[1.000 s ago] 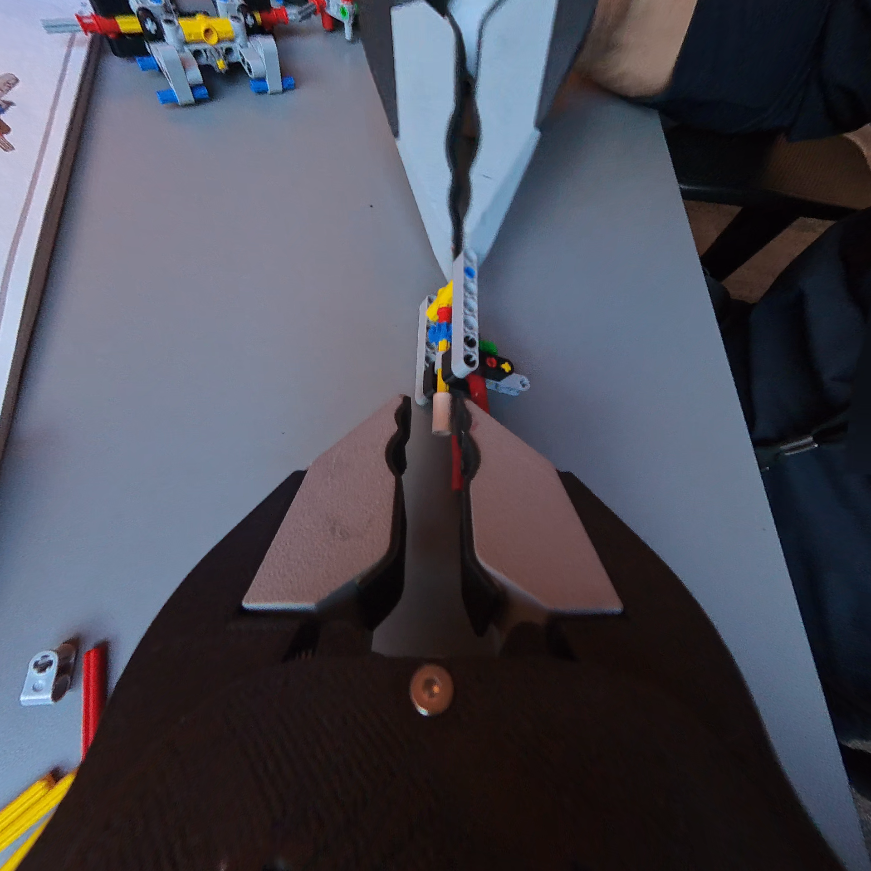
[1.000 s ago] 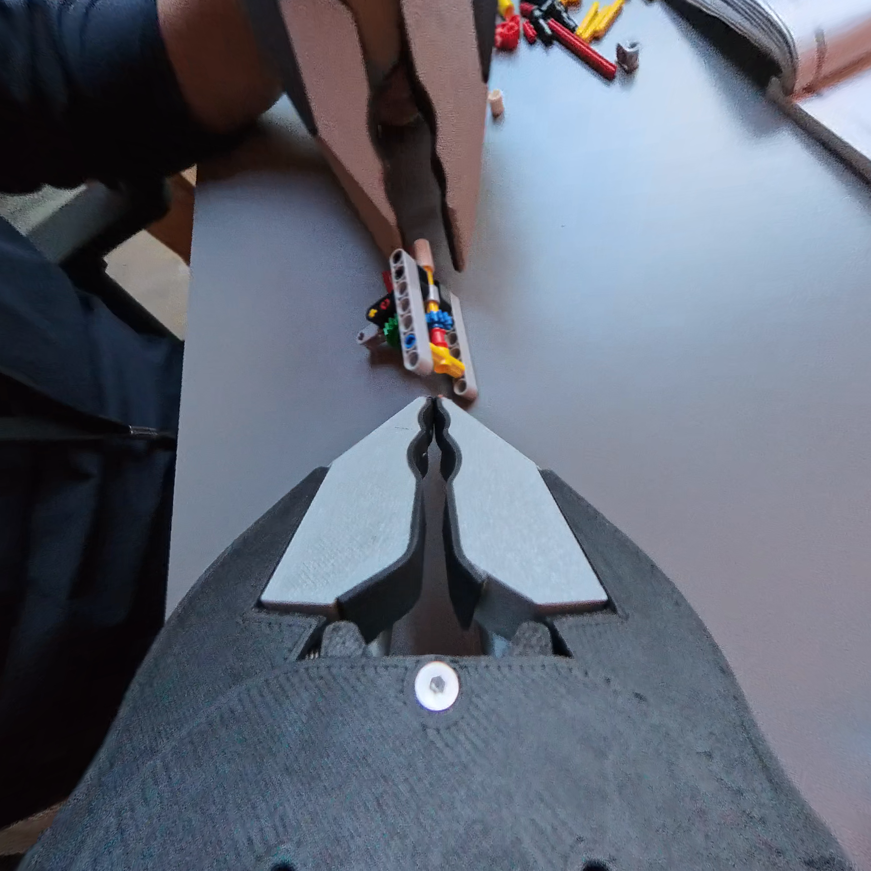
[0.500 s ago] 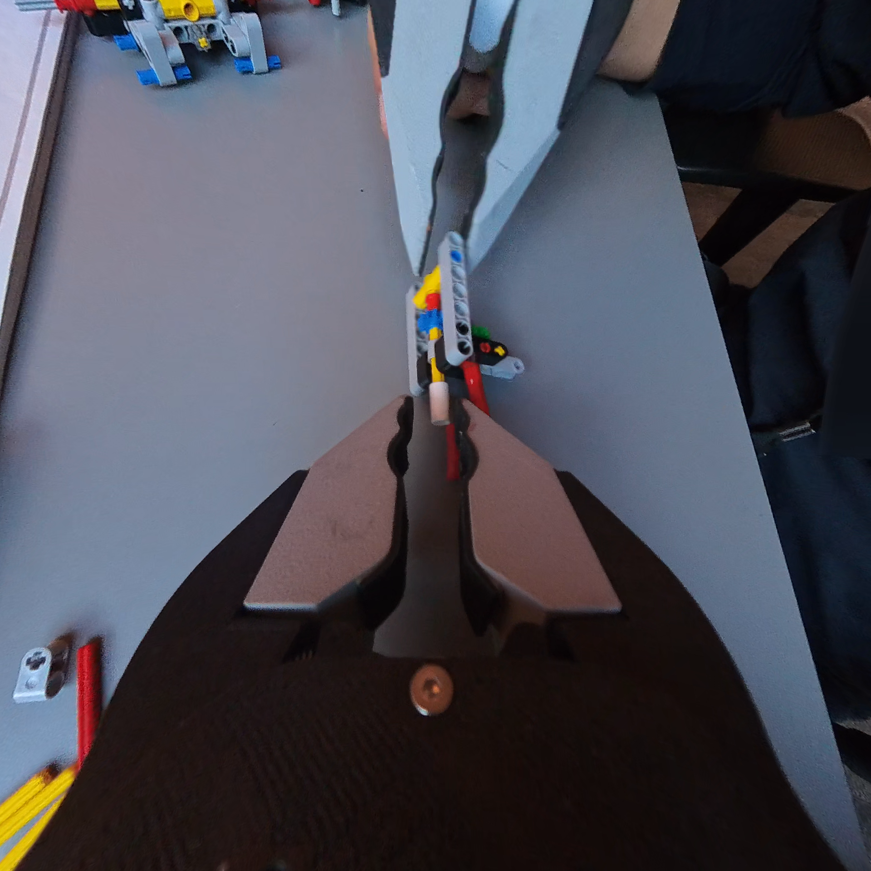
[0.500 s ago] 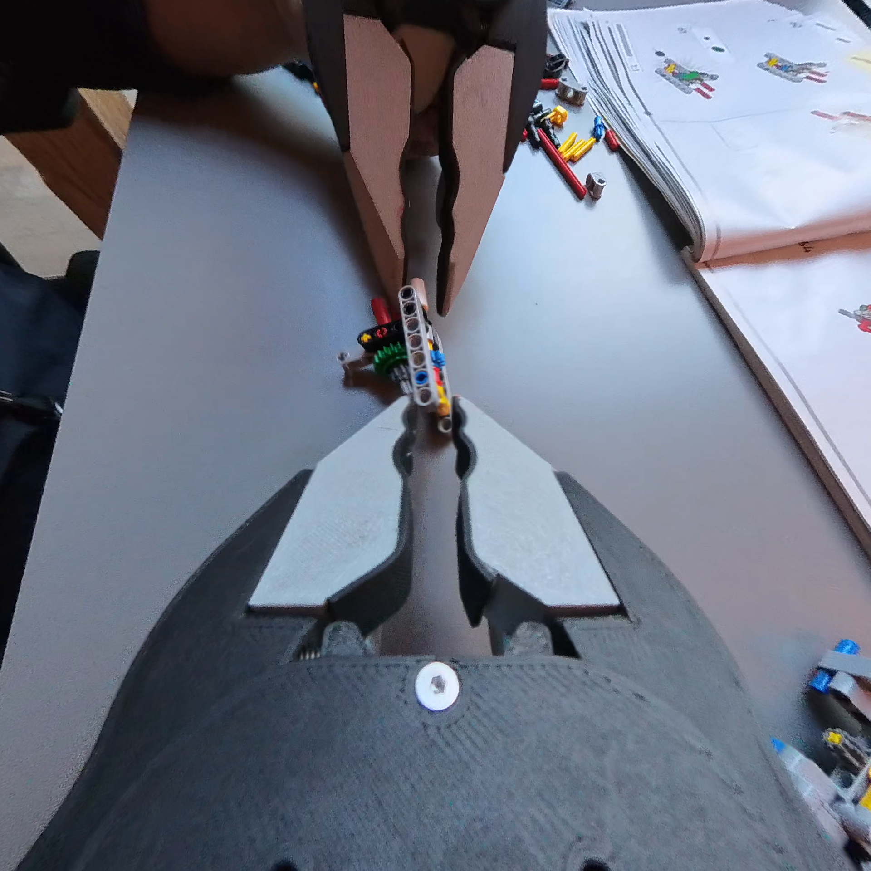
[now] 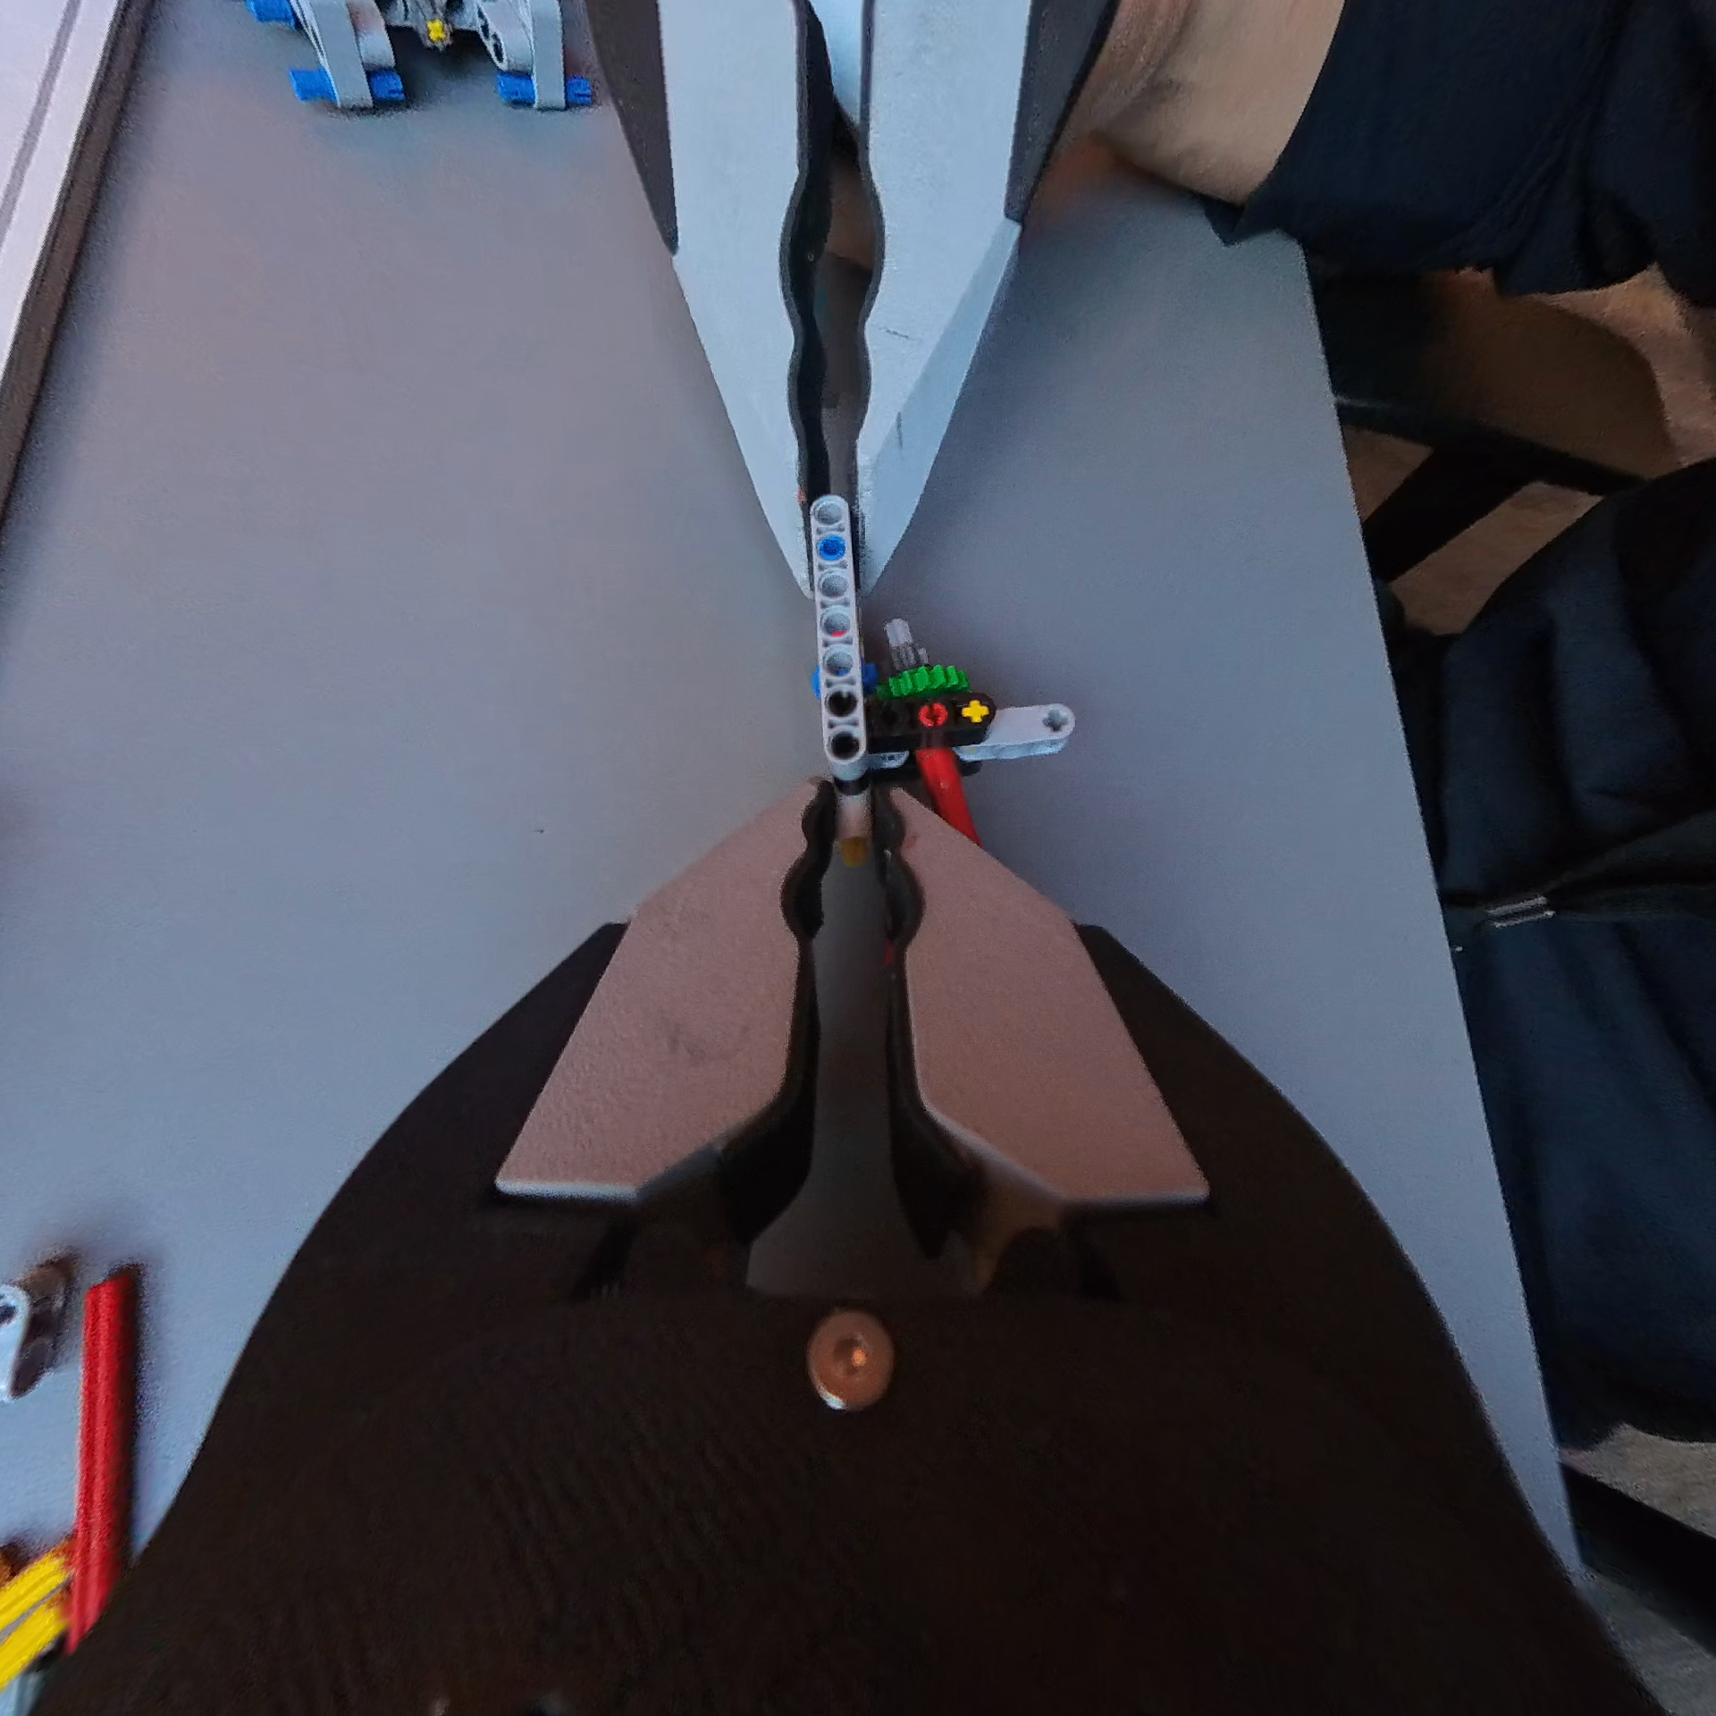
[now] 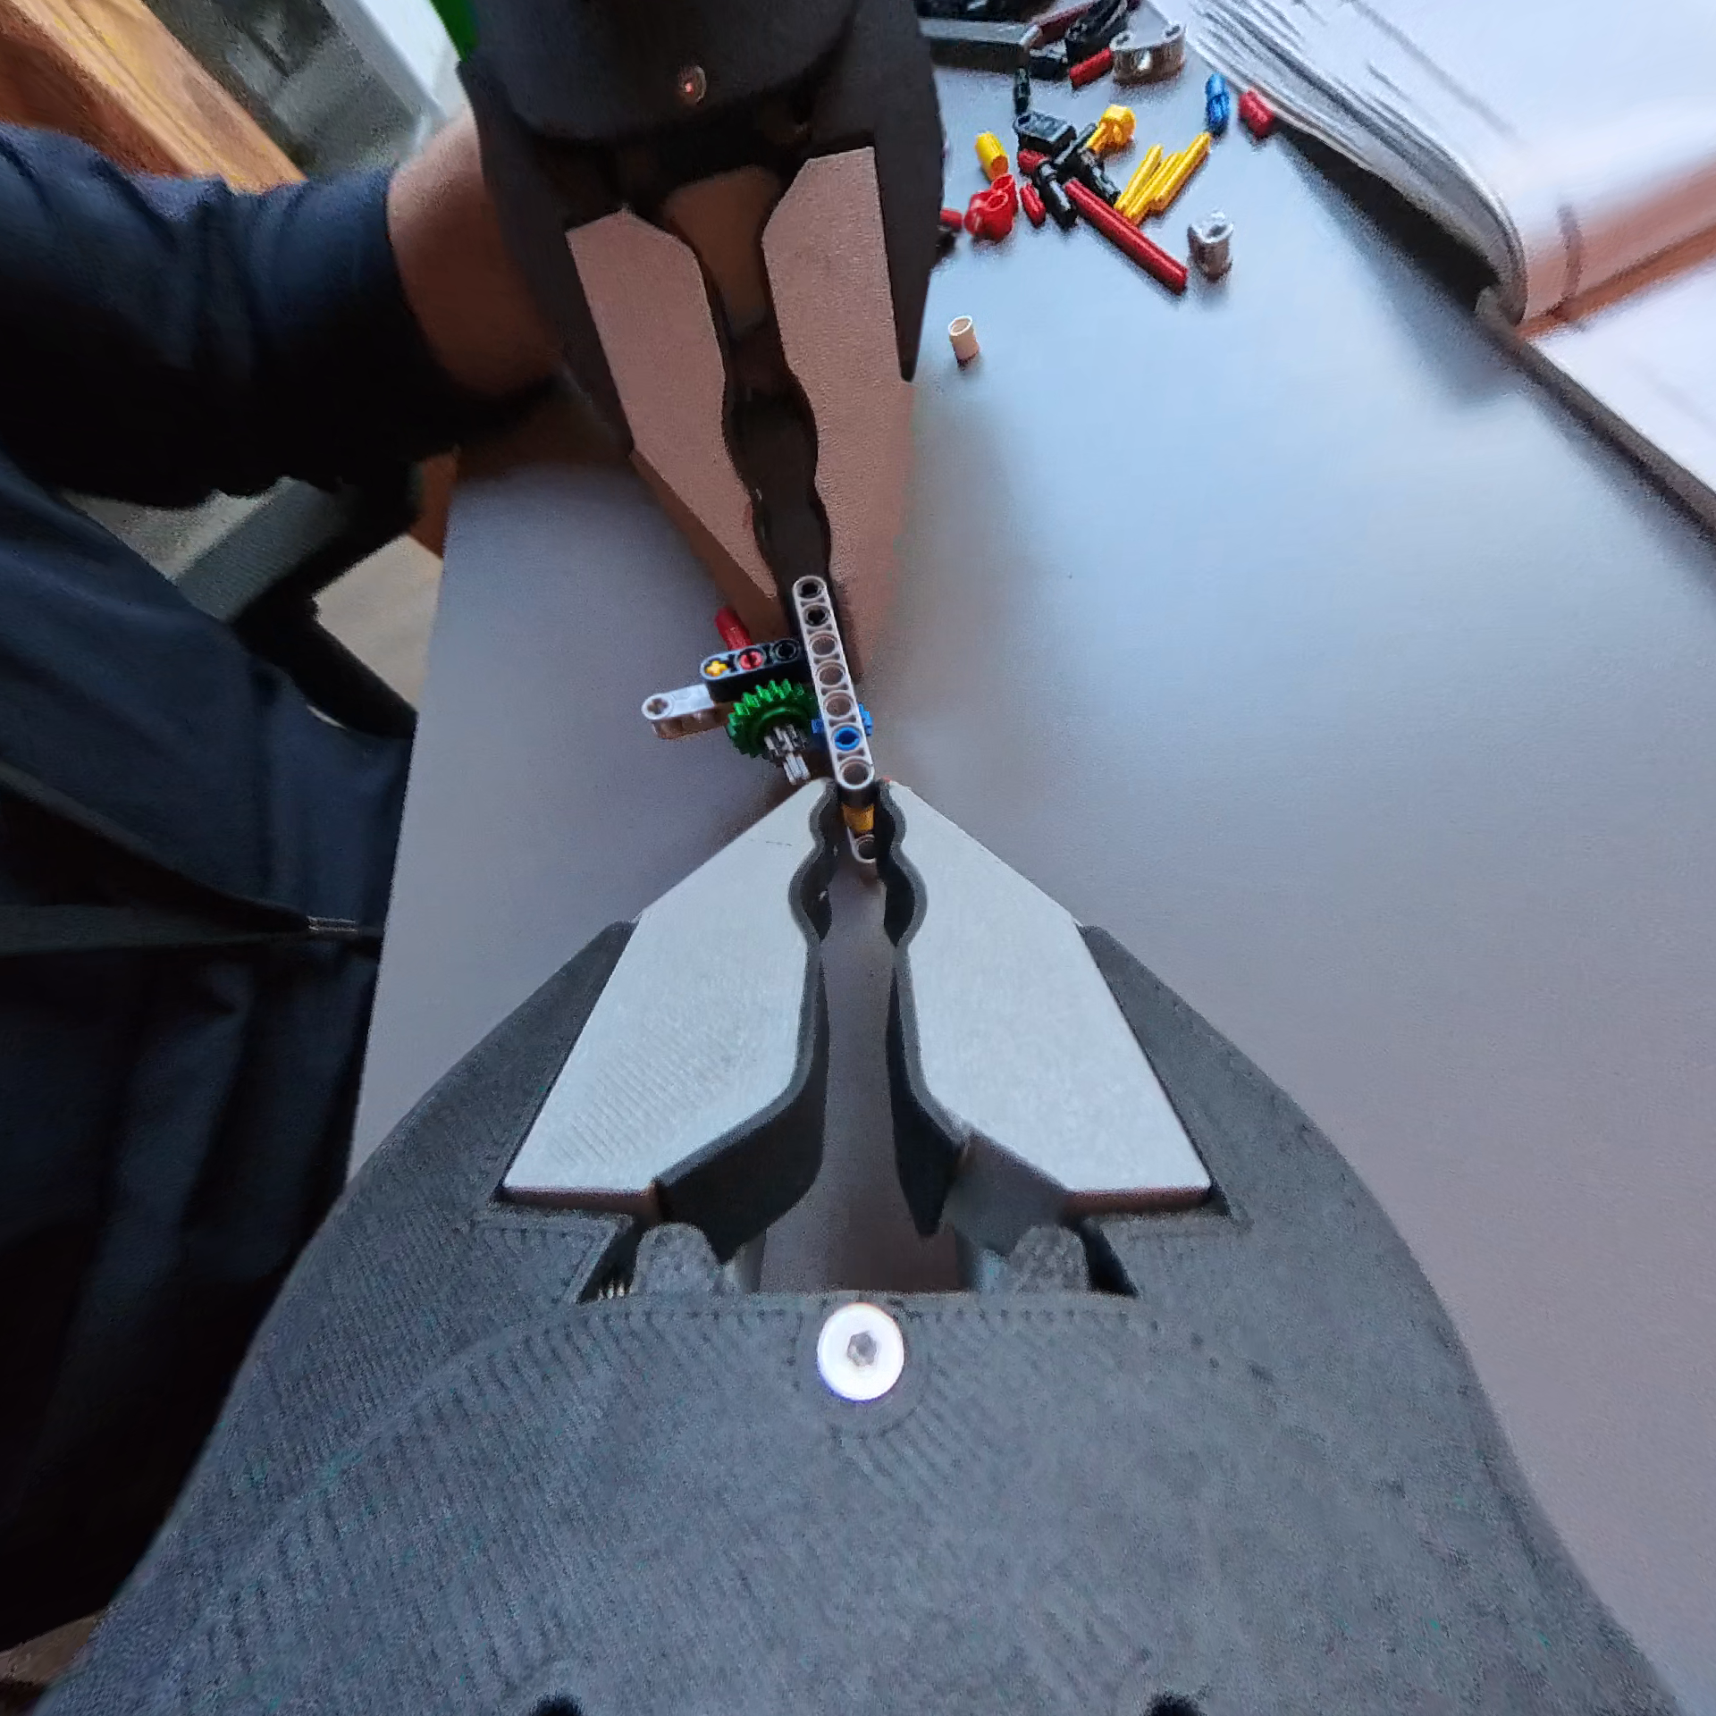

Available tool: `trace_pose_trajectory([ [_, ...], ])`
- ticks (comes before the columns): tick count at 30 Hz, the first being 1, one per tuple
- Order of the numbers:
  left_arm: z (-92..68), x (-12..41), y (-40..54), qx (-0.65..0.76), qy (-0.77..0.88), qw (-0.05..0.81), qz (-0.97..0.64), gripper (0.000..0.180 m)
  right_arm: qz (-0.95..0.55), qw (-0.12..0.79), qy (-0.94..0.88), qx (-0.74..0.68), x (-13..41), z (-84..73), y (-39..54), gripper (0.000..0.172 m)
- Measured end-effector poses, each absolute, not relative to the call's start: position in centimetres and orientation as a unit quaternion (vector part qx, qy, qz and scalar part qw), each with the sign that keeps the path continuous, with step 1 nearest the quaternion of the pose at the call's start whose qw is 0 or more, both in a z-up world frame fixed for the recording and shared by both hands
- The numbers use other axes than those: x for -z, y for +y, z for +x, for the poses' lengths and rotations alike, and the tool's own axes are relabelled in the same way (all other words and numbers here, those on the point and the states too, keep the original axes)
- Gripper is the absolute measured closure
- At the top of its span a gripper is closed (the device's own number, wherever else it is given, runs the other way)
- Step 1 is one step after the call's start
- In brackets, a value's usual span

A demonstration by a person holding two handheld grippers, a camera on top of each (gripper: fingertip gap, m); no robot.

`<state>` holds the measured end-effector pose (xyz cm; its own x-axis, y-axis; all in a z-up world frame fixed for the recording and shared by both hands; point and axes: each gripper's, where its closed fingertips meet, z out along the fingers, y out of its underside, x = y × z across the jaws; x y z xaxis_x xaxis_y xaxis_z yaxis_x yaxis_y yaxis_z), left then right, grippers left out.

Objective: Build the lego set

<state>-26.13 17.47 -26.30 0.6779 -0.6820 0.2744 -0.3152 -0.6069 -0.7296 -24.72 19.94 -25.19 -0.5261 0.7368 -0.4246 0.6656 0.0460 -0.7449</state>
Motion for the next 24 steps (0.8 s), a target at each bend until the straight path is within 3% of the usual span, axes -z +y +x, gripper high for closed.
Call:
trace_pose_trajectory([
  [6, -26.2, 26.3, 17.6, 0.309, 0.247, 0.319, -0.861, 0.176, -0.522, -0.031, -0.678, -0.517, 25.3, -25.2, 20.2, 0.169],
  [18, -26.7, 26.4, 17.9, 0.344, 0.191, 0.306, -0.867, 0.177, -0.514, 0.021, -0.717, -0.471, 26.2, -25.7, 20.5, 0.166],
  [24, -26.6, 26.5, 17.6, 0.377, 0.175, 0.283, -0.864, 0.176, -0.529, -0.046, -0.681, -0.504, 25.8, -26.2, 20.2, 0.168],
])
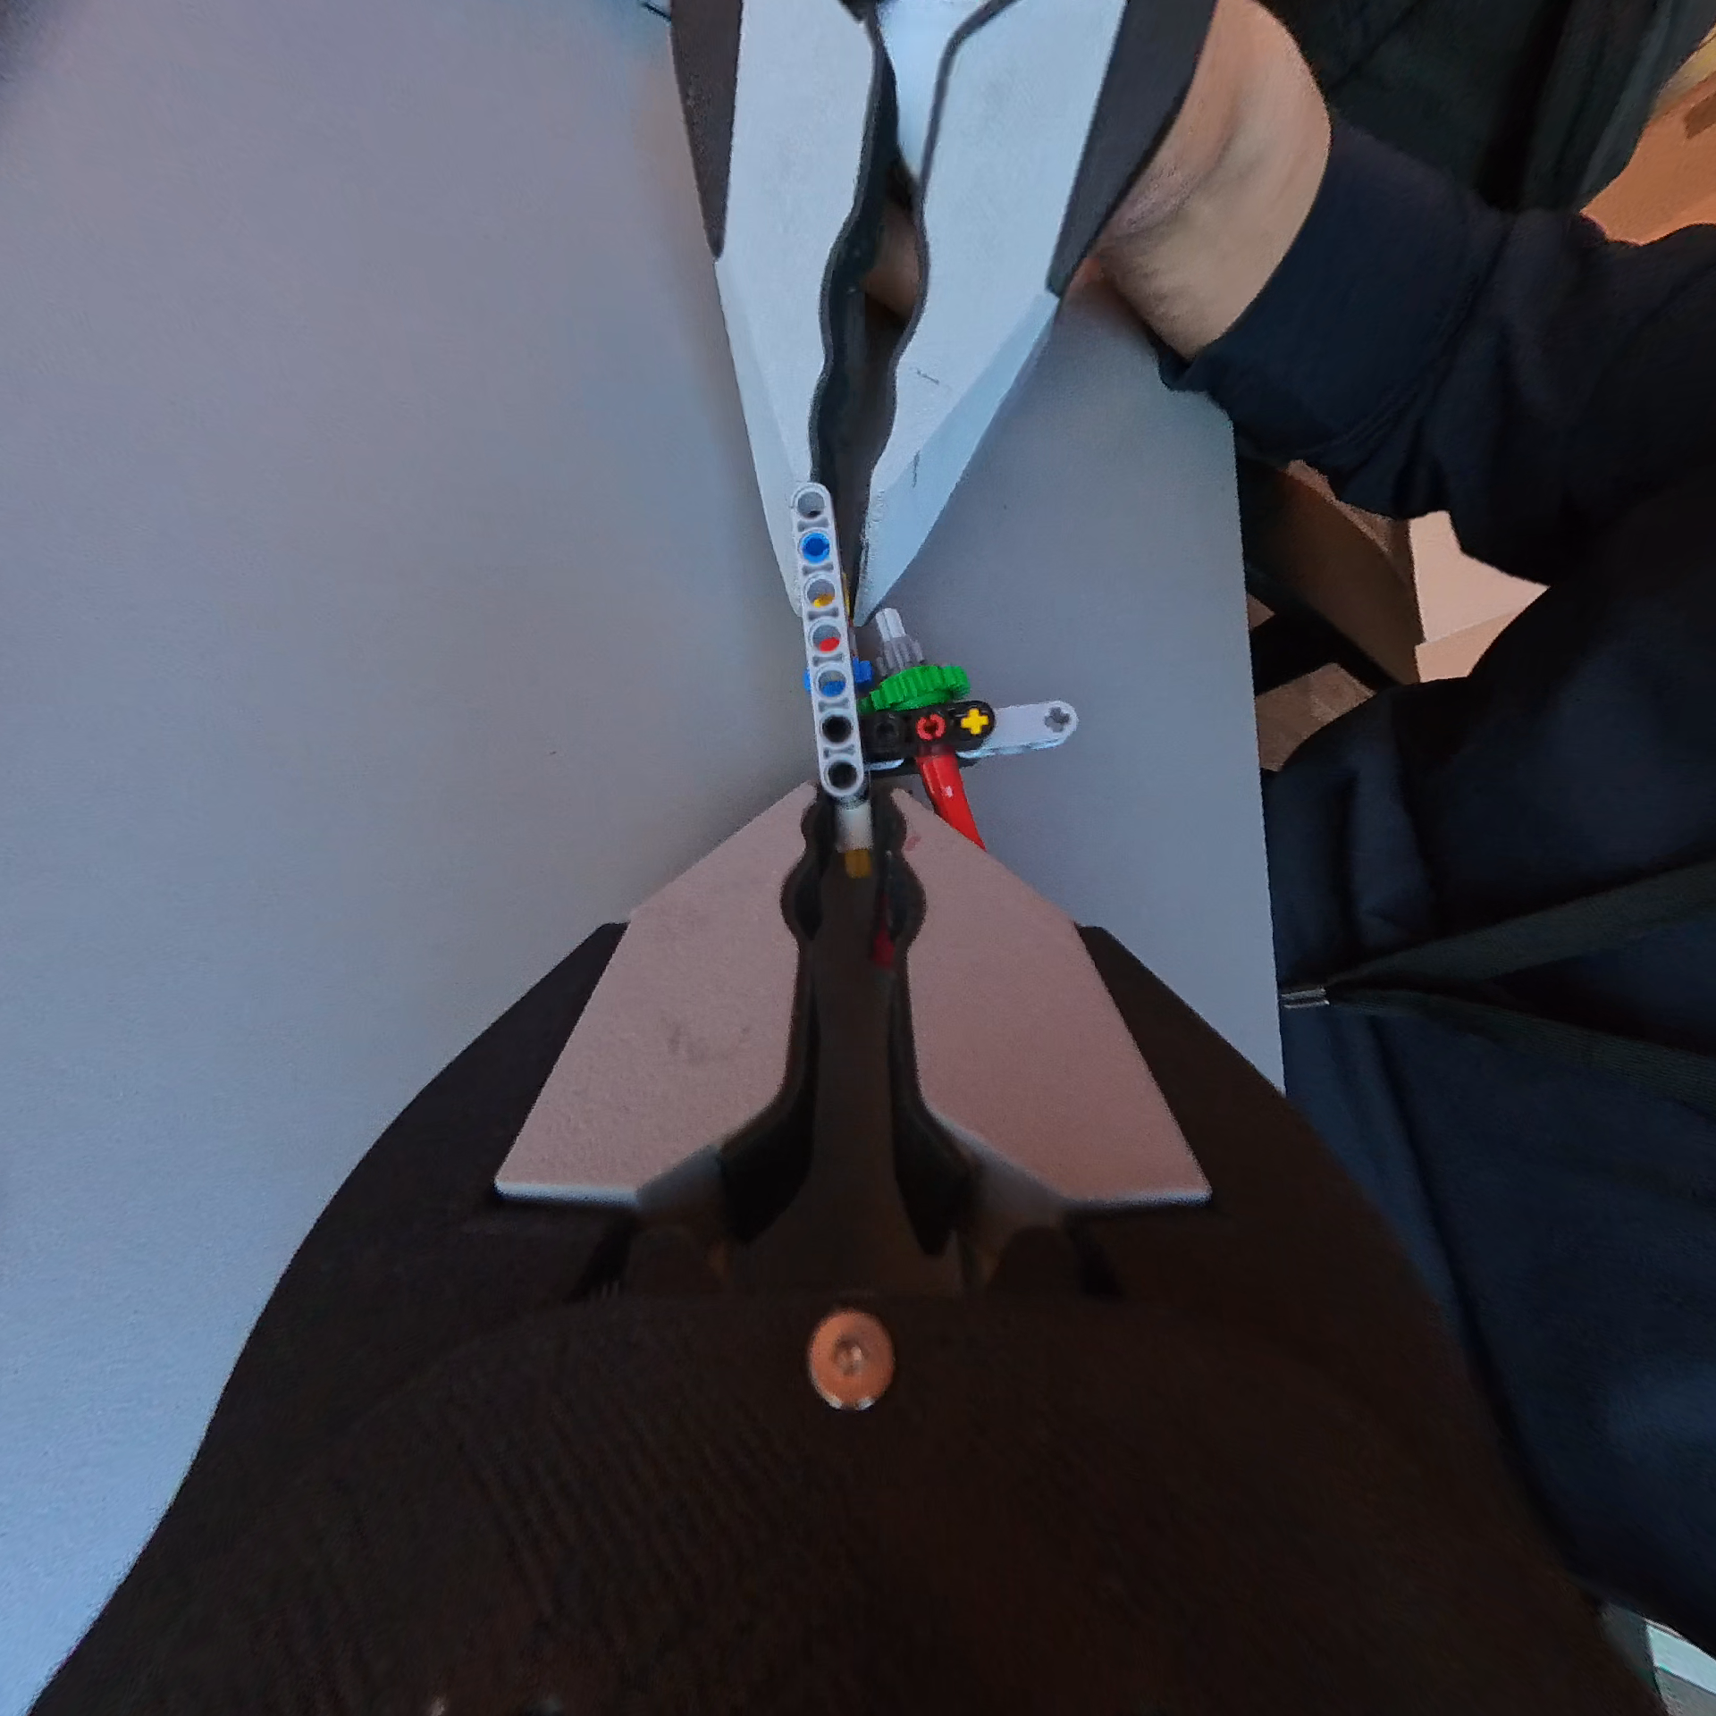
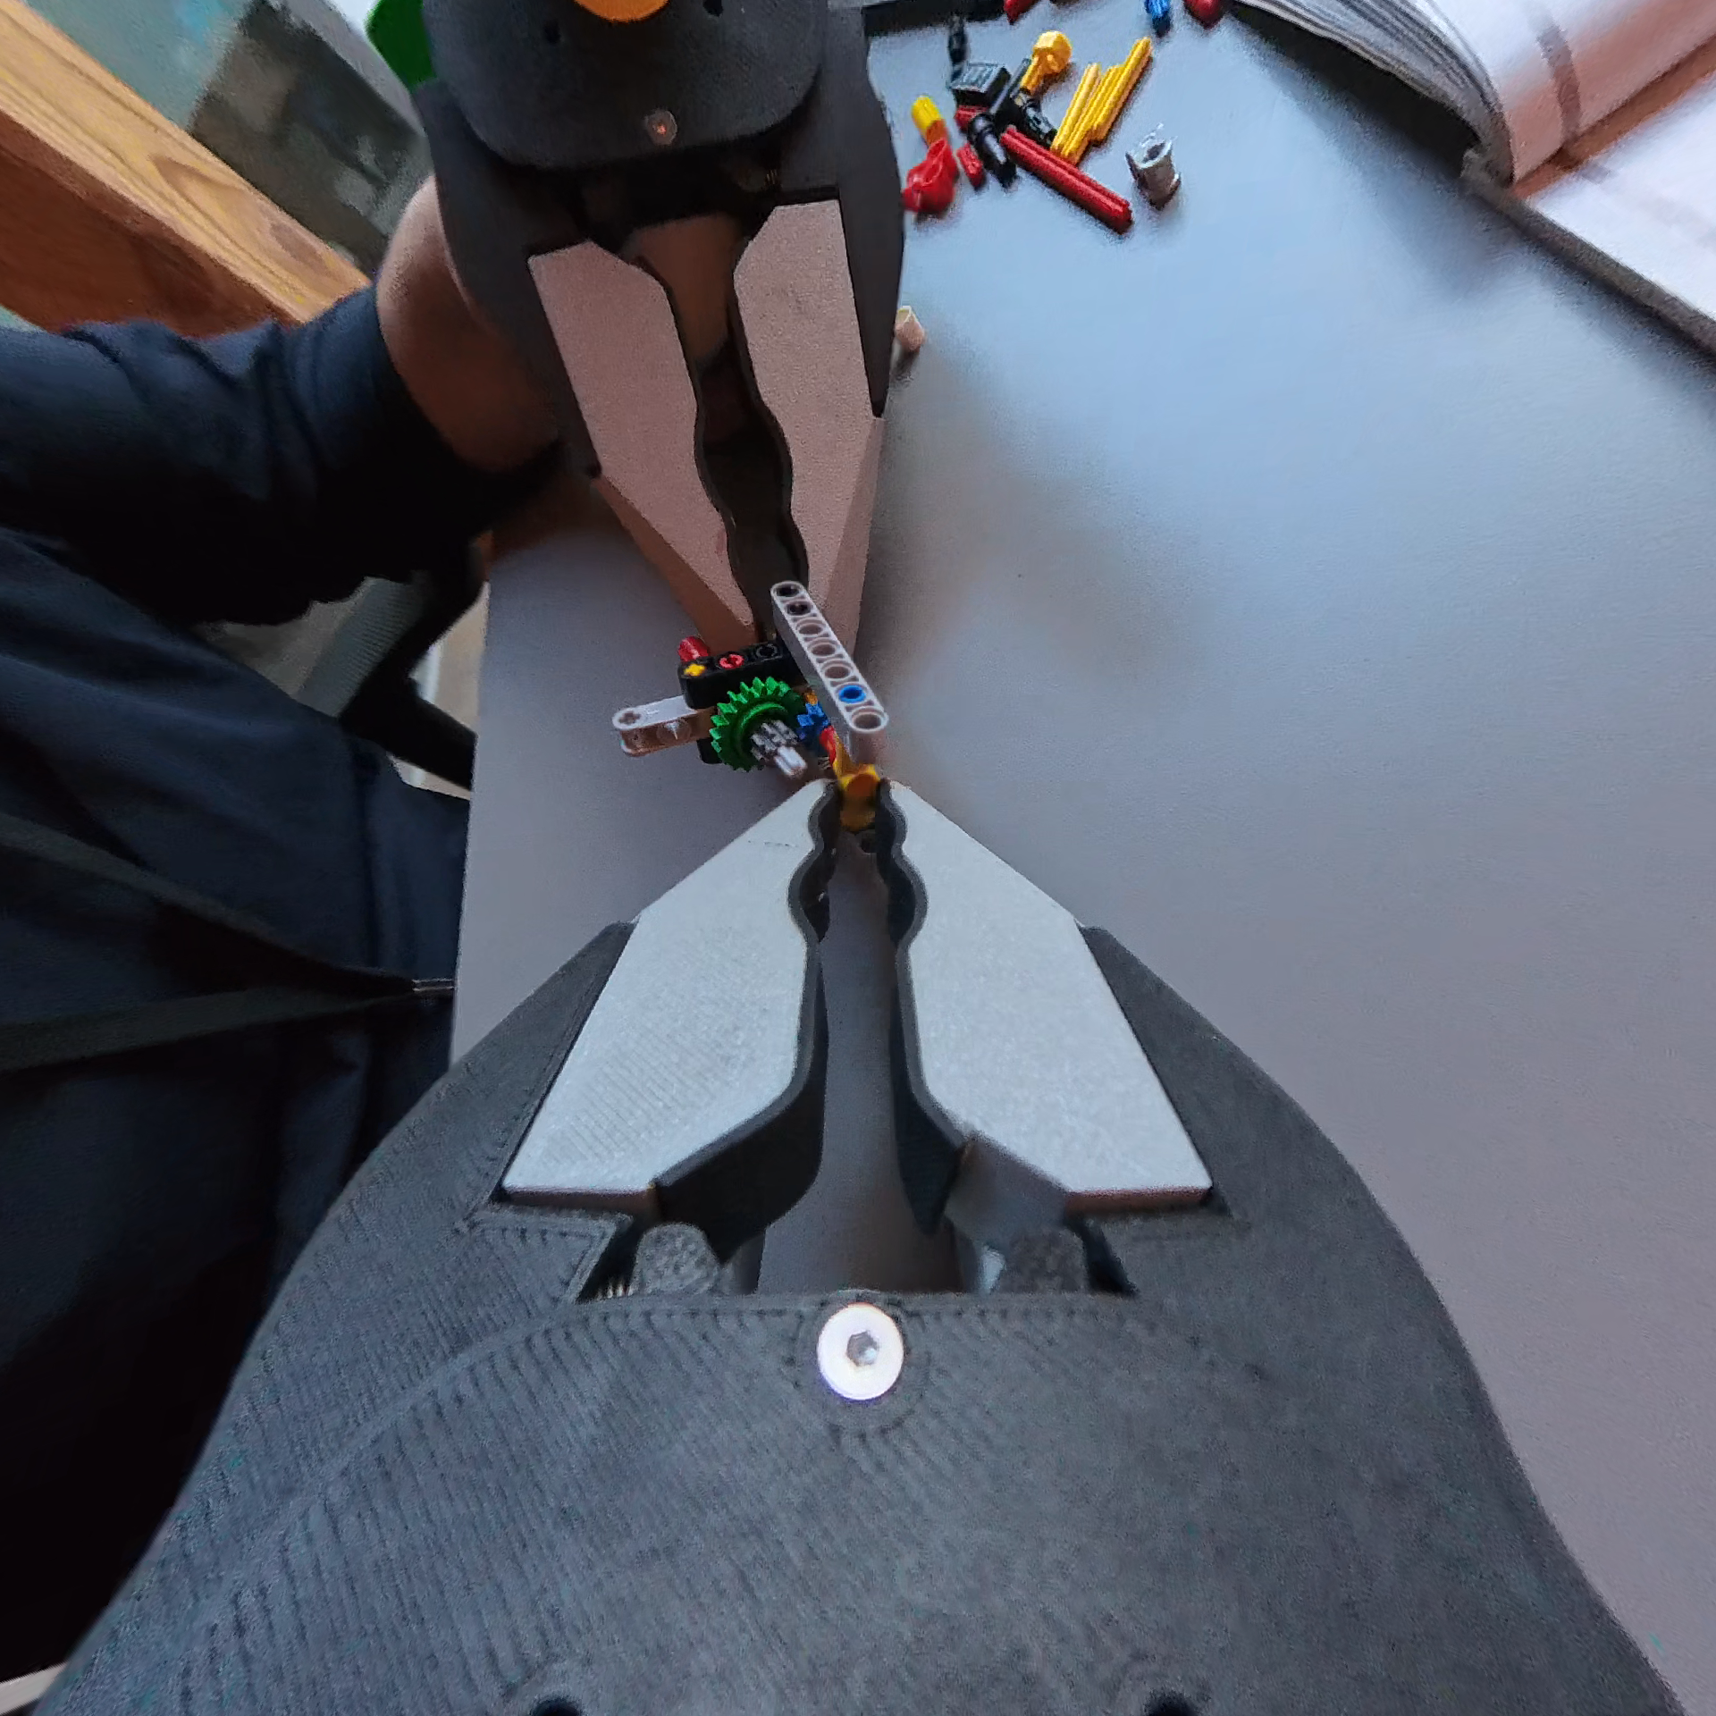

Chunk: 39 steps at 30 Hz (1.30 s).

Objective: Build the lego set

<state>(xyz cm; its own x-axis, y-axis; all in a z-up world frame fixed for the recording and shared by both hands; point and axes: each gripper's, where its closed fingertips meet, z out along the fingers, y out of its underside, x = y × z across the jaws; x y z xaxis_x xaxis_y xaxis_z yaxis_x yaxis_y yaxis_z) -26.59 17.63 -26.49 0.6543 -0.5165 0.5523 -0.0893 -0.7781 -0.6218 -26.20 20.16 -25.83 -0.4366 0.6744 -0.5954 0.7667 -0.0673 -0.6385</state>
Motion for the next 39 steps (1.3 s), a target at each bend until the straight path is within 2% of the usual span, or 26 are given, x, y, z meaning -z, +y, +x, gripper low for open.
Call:
trace_pose_trajectory([
  [7, -26.6, 26.1, 17.5, 0.388, 0.175, 0.291, -0.857, 0.175, 0.537, 0.11, 0.654, 0.521, 25.6, -26.2, 20.0, 0.168],
  [16, -26.3, 25.2, 17.0, 0.429, 0.172, 0.292, -0.837, 0.176, 0.484, 0.084, 0.673, 0.554, 24.1, -26.0, 19.2, 0.168],
  [22, -26.3, 24.6, 17.0, 0.447, 0.168, 0.298, -0.827, 0.176, 0.498, 0.12, 0.627, 0.587, 23.2, -26.2, 19.1, 0.168],
  [28, -27.6, 22.5, 17.5, 0.454, 0.156, 0.347, -0.806, 0.158, 0.529, 0.167, 0.567, 0.609, 22.9, -26.2, 19.6, 0.168],
  [31, -28.5, 21.9, 17.4, 0.439, 0.155, 0.365, -0.807, 0.158, 0.541, 0.176, 0.541, 0.619, 22.7, -26.3, 20.2, 0.168],
  [39, -28.4, 23.8, 17.0, 0.367, 0.199, 0.346, -0.84, 0.159, 0.546, 0.199, 0.498, 0.643, 22.2, -26.5, 20.9, 0.168],
])
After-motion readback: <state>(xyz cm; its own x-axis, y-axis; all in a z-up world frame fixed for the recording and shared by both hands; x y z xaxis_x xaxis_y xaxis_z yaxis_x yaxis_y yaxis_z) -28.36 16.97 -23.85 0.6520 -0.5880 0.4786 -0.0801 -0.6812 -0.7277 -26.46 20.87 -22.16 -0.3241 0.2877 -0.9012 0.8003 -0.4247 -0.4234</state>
